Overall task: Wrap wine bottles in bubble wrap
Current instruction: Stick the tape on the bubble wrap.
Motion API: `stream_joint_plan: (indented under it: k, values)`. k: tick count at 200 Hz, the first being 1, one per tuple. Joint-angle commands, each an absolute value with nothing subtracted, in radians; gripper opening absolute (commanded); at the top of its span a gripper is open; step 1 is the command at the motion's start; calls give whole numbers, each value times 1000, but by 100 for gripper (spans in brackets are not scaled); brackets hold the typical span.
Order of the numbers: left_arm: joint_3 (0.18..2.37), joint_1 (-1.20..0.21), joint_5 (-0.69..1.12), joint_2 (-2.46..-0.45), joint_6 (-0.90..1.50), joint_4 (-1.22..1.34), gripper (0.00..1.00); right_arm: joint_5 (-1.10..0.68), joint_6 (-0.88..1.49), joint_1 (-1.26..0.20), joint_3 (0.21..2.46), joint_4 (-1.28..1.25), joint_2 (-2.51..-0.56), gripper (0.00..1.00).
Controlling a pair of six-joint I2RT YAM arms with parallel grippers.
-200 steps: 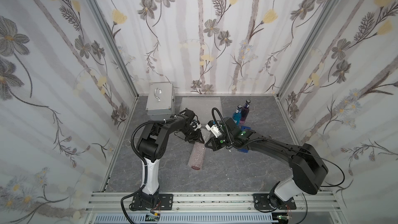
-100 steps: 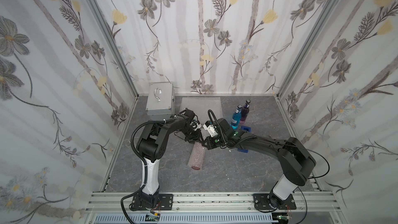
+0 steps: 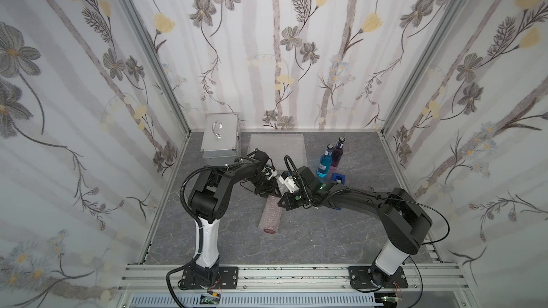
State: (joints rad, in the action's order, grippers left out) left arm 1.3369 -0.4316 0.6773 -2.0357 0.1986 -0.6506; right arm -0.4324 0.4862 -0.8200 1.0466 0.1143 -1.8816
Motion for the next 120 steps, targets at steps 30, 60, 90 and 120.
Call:
stream_joint_plan:
  k: [30,60,90,120]
  values:
    - [1341,-434,687,-2037,203,-666,26,-383,516,-807,1068,51,-1915,0]
    - [1341,-435,687,-2035,201,-664,26,-390,515,-806,1069,54,-1937,0]
    - [1340,-434,687,-2036,202,-664,26,-383,523,-798,1071,48,-1952,0]
    - [1339,-436,687,-2031,201,-665,26,-388,539,-799,1072,59,-1971,0]
